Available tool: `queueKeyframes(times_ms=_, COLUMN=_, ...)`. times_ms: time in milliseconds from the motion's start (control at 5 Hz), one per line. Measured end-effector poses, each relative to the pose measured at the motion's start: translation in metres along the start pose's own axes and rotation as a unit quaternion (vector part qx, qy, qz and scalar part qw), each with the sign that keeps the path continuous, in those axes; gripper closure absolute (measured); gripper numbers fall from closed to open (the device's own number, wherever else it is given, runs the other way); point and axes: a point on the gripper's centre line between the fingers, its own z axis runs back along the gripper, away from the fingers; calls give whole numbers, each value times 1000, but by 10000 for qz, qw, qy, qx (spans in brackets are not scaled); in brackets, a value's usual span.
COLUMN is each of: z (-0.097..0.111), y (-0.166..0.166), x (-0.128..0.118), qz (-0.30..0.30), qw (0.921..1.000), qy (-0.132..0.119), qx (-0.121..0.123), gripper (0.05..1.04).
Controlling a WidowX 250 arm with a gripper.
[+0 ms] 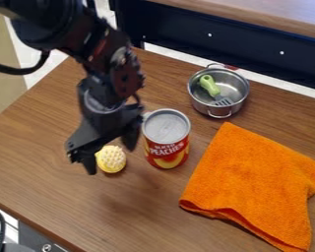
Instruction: Draw a yellow comb to the right pot
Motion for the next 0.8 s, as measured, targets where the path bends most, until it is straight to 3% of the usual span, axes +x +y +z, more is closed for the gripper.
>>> queueKeyframes(times_ms=200, z=-18, y=-1, x=7, qz=436, qw=9986, qy=96, qx=287, gripper=83)
queueKeyframes(times_ms=400, z=-25, y=-3, x=8, qz=816, qw=9961, qy=222, qx=231, gripper=83)
queueKeyframes(times_ms=800, z=-33, y=-2, x=10, qz=1266, qw=9913, qy=239, qx=-268, gripper=83)
